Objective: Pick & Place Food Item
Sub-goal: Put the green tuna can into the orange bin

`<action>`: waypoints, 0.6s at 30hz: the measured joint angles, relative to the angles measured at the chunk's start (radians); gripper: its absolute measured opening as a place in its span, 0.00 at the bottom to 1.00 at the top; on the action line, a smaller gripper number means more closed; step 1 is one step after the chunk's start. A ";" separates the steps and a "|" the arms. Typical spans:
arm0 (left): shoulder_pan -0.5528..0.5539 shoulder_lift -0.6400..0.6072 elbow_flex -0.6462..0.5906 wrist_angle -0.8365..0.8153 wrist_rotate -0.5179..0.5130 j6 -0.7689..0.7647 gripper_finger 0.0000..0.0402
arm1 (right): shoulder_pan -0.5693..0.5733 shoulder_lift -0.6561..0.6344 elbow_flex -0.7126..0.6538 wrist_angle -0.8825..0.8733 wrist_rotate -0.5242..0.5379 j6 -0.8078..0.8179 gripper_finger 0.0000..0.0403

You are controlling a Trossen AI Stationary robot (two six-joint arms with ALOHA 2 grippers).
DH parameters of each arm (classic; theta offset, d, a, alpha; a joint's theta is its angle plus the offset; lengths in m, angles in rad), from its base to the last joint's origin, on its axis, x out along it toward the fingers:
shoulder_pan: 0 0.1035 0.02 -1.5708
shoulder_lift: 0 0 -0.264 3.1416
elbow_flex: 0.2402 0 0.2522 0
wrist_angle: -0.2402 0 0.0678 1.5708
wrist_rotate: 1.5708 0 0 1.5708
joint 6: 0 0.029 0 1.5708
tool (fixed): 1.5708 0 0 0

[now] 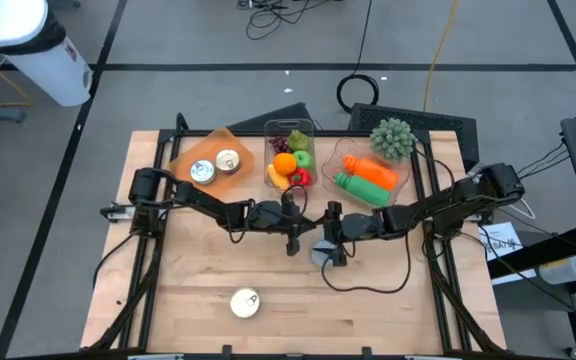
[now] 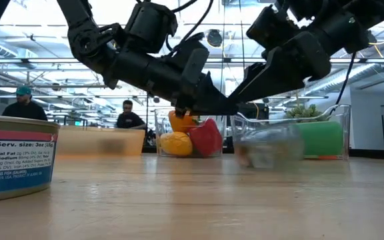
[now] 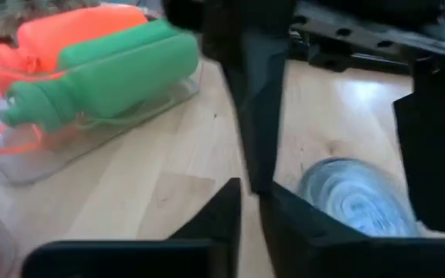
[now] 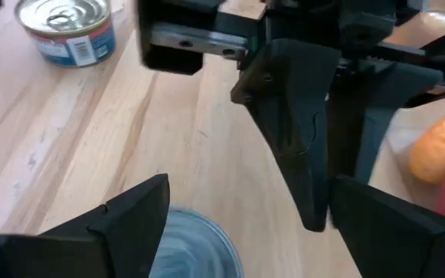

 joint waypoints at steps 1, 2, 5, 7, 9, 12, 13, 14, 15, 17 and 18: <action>0.001 -0.001 0.000 -0.002 0.002 -0.017 0.18 | 0.002 -0.007 0.000 -0.010 0.001 0.002 0.83; 0.001 -0.001 0.000 -0.006 0.001 -0.034 0.23 | 0.004 -0.017 0.000 -0.030 -0.001 0.005 0.83; -0.001 0.001 -0.003 -0.022 -0.005 -0.091 0.40 | 0.017 -0.056 0.000 -0.119 -0.006 0.035 0.83; -0.006 0.001 -0.003 -0.025 0.024 -0.129 0.50 | 0.031 -0.074 0.002 -0.185 -0.006 0.061 0.83; -0.013 0.001 -0.002 -0.057 0.097 -0.154 0.60 | 0.046 -0.077 0.000 -0.245 -0.006 0.106 0.83; -0.032 0.001 -0.003 -0.105 0.222 -0.167 0.71 | 0.076 -0.077 -0.010 -0.281 -0.006 0.167 0.83; -0.042 0.001 -0.002 -0.124 0.249 -0.167 0.74 | 0.087 -0.077 -0.022 -0.275 -0.007 0.182 0.83; -0.055 0.001 -0.002 -0.147 0.267 -0.167 0.77 | 0.097 -0.076 -0.038 -0.261 -0.007 0.196 0.83; -0.069 0.001 -0.002 -0.176 0.275 -0.167 0.79 | 0.106 -0.075 -0.054 -0.245 -0.006 0.211 0.83; -0.097 0.001 -0.002 -0.233 0.275 -0.169 0.82 | 0.122 -0.075 -0.085 -0.204 -0.008 0.247 0.83; -0.112 0.001 -0.002 -0.257 0.261 -0.179 0.84 | 0.130 -0.075 -0.099 -0.187 -0.008 0.268 0.83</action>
